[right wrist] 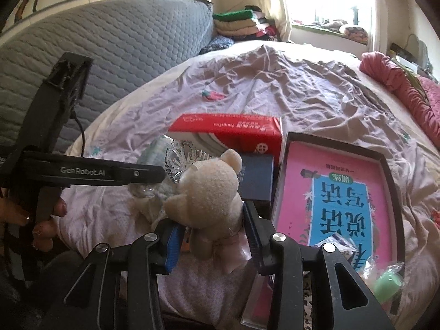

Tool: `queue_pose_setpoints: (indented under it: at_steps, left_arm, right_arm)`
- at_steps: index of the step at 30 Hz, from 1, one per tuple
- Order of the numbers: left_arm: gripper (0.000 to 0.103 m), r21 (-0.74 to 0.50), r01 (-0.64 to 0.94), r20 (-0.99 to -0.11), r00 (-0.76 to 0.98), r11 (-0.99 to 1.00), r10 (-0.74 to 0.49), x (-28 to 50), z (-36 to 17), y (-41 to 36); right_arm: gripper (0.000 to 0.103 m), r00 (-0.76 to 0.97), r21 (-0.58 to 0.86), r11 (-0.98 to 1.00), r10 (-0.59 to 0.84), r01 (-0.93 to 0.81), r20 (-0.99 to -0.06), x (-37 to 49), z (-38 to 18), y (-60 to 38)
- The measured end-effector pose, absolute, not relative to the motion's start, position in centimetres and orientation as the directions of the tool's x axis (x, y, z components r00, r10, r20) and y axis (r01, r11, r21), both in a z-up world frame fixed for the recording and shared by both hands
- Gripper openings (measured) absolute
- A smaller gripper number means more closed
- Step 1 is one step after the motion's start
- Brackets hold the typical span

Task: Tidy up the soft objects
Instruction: 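Grasp the green-white tissue pack with the left tool while the right tool grasps the teddy bear, then carry the tissue pack and teddy bear over the pink tray with both tools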

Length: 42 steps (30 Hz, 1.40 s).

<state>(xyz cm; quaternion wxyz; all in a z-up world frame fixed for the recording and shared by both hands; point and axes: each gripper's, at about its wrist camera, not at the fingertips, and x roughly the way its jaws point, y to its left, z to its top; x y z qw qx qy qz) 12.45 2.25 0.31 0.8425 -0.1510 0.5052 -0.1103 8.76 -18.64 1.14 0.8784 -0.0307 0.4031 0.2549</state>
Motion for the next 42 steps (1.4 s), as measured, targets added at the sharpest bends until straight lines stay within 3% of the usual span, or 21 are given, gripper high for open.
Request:
queue_pose_setpoints:
  at_steps: [17,42]
  left_arm:
    - [0.041,-0.322,0.161,-0.753,0.554,0.933,-0.356,10.4,7.1,-2.1]
    - [0.041,-0.272,0.319,-0.762,0.504,0.908,-0.406,8.9,8.0,-11.2]
  right_arm:
    - [0.042,0.632,0.161,0.890,0.420,-0.427,-0.651,6.7,5.4,-21.9]
    - [0.042,0.747,0.215,0.953,0.299,-0.211,-0.593,5.4,8.1,-32.8]
